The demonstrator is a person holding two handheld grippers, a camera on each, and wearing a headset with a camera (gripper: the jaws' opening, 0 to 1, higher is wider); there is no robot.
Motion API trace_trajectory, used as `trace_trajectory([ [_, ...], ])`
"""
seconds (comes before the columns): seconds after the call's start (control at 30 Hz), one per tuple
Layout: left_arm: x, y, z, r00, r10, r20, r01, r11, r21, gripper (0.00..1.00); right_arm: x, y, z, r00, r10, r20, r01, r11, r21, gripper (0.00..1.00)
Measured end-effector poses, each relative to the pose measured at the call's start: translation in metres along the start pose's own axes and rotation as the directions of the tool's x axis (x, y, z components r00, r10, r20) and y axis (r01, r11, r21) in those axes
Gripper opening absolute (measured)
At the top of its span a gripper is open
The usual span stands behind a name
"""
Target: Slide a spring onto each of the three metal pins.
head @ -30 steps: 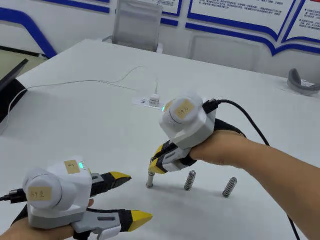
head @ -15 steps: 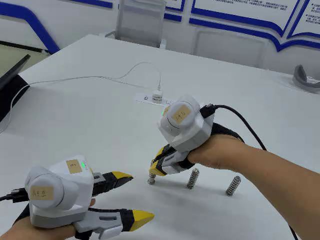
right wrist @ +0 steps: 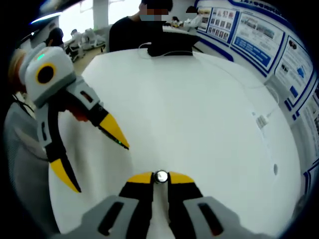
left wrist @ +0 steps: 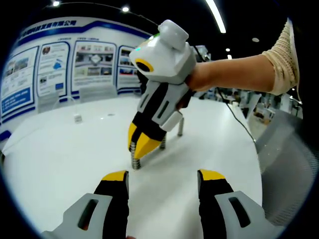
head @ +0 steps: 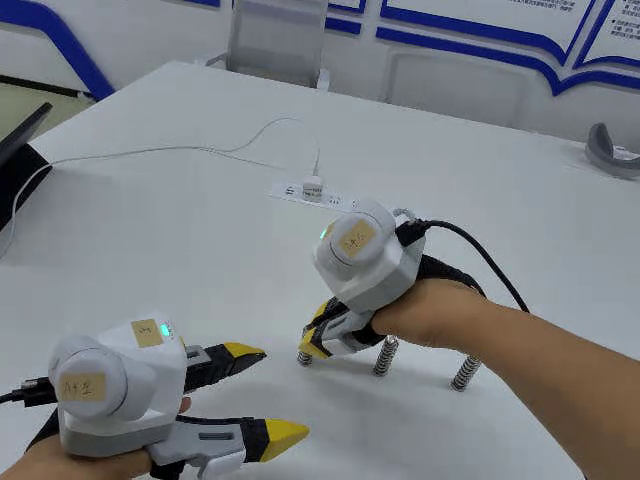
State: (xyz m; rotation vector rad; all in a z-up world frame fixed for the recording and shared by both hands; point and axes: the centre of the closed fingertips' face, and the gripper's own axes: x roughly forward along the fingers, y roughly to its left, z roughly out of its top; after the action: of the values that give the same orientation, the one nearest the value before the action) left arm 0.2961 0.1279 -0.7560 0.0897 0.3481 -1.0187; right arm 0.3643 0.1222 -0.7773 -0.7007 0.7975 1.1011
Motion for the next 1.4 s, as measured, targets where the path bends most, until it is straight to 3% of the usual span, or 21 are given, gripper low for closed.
trace_trajectory([
  [0.2, 0.001, 0.002, -0.002, 1.0000, -0.001, 0.004, 0.001, 1.000, -0.007, 0.56, 0.001, -0.001, 0.001, 0.9999, -0.001, 0.011, 0.001, 1.000, 0.013, 0.12],
  [0.47, 0.002, 0.006, -0.002, 1.0000, 0.003, 0.009, -0.003, 1.000, -0.013, 0.56, 0.002, 0.004, 0.001, 1.0000, 0.000, 0.005, 0.000, 1.000, -0.020, 0.17],
  [0.57, 0.002, 0.007, -0.004, 1.0000, 0.003, 0.006, -0.003, 1.000, -0.012, 0.57, -0.005, 0.004, 0.002, 0.9999, -0.011, 0.012, 0.011, 0.999, -0.030, 0.19],
  [0.77, 0.003, 0.008, -0.004, 1.0000, 0.003, 0.005, -0.003, 1.000, -0.011, 0.57, -0.032, 0.000, 0.005, 0.9945, -0.054, 0.089, 0.055, 0.999, 0.001, 0.21],
  [1.03, 0.005, 0.011, -0.001, 0.9999, 0.010, 0.013, -0.010, 1.000, -0.007, 0.57, -0.076, 0.006, -0.001, 0.9735, -0.113, 0.199, 0.106, 0.993, 0.044, 0.22],
  [1.3, 0.003, 0.014, 0.003, 0.9997, 0.018, 0.015, -0.018, 1.000, 0.003, 0.58, -0.106, 0.015, -0.031, 0.9515, -0.171, 0.256, 0.145, 0.983, 0.115, 0.24],
  [1.4, 0.004, 0.015, 0.004, 0.9996, 0.020, 0.018, -0.020, 1.000, 0.004, 0.58, -0.121, 0.014, -0.042, 0.9348, -0.213, 0.285, 0.175, 0.973, 0.151, 0.24],
])
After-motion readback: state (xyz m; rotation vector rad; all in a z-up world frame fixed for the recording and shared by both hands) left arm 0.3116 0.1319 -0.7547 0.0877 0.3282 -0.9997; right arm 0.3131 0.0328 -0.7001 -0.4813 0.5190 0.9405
